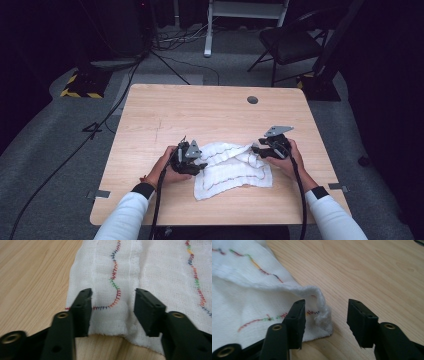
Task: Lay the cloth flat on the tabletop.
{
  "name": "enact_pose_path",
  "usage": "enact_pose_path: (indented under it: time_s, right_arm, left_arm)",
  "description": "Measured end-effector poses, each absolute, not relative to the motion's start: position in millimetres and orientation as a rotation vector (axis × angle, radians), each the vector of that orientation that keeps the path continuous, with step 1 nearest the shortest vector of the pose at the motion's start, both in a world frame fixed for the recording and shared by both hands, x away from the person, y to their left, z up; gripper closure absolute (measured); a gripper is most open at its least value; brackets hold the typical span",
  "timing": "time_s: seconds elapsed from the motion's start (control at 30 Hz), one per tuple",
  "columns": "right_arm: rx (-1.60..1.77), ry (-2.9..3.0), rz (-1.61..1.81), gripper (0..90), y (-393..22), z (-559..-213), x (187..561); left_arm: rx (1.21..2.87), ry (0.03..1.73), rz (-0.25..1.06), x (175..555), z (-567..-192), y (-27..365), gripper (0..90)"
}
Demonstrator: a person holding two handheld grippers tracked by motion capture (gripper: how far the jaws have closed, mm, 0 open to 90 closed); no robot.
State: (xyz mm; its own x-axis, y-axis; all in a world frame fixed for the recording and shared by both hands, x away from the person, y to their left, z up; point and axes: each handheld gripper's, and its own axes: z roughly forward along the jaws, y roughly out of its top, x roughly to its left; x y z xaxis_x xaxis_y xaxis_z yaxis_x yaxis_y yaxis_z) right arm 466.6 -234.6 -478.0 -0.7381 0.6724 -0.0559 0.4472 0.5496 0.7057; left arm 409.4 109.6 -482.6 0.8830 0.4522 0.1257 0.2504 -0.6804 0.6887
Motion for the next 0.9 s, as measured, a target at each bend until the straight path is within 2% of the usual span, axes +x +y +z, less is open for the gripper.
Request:
enact_pose_path:
  time_s: [0.07,0.13,0.2,0.27,0.47,0.57,0.67,0.9]
  right_arm:
    - [0.924,2.471,0.94,63.5,-230,-484,468]
    - [0.908,2.455,0.929,80.5,-230,-484,468]
    - [0.898,2.438,0.952,85.0,-234,-480,467]
    - [0.889,2.428,0.957,86.4,-237,-475,464]
    - [0.85,2.385,1.013,87.1,-244,-458,456]
    - [0.786,2.353,1.033,87.4,-247,-438,441]
    - [0.765,2.356,1.072,87.6,-251,-426,431]
    - [0.719,2.324,1.184,87.6,-265,-393,390]
  left_arm:
    - [2.333,0.485,0.374,411,-481,112,61.5]
    - [2.312,0.459,0.376,412,-476,114,75.3]
    - [2.318,0.433,0.371,412,-473,114,82.3]
    - [2.317,0.427,0.37,411,-472,114,85.1]
    - [2.249,0.428,0.402,407,-456,120,86.3]
    - [2.153,0.429,0.403,399,-436,128,86.5]
    - [2.126,0.425,0.409,393,-428,131,86.7]
    - [2.044,0.366,0.438,353,-394,137,86.8]
